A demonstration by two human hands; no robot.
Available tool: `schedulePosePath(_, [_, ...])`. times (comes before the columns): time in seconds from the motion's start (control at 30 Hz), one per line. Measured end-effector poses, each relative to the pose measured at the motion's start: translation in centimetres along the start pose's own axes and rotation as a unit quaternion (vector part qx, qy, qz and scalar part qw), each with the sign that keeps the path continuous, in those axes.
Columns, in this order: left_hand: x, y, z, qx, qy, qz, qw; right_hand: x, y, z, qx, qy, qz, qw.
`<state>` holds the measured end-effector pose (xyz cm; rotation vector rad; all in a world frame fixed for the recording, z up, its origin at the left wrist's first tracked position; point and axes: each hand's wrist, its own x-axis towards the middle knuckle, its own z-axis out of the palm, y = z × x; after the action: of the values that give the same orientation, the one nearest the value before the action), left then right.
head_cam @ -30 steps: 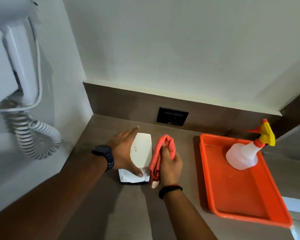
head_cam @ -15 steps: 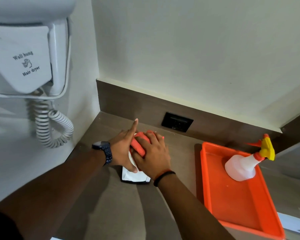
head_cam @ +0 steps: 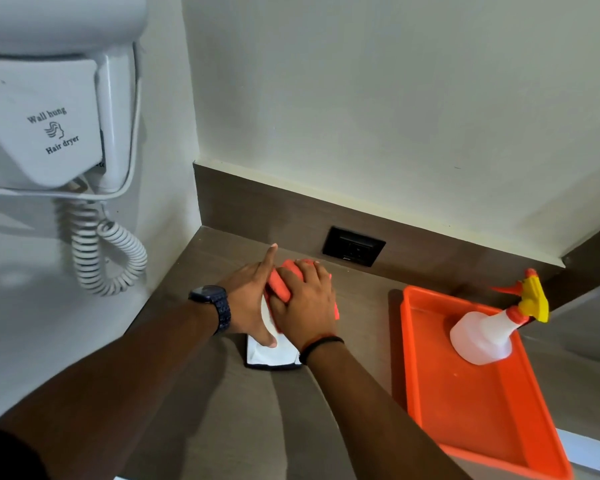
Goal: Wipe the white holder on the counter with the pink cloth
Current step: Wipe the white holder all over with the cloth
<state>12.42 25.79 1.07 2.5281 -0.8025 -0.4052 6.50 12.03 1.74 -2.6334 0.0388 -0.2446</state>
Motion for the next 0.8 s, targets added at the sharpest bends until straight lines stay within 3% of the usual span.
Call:
schedulePosePath(0.13, [0.0, 0.0, 0.1, 0.010, -0.005, -0.007, 1.000, -1.8, 1.4, -0.2, 0.002, 0.020, -0.059, 0.998])
schedulePosePath(0.43, [0.4, -0.2, 0.4, 0.006, 0.007, -0.027, 1.000, 0.8, 1.3, 0.1, 0.025, -0.024, 0.023, 0.999])
schedulePosePath(0.67, [0.1, 0.0, 0.2, -0.001, 0.018, -0.012, 1.000, -0.9, 2.1, 0.4, 0.036, 0.013, -0.017, 0.999])
schedulePosePath(0.73, [-0.1, 0.4, 0.2, 0.003, 0.020, -0.035, 0.999, -0.9, 3.2, 0.5, 0.106, 0.028, 0.030, 0.994])
schedulePosePath(0.77, [-0.2, 1.0, 0.7, 0.001, 0.030, -0.053, 0.998, -0.7, 3.6, 0.6, 0.173, 0.060, 0.093, 0.979])
schedulePosePath(0.8, [-0.3, 1.8, 1.6, 0.000, 0.055, -0.081, 0.995, -0.5, 4.0, 0.5, 0.259, 0.107, 0.187, 0.942])
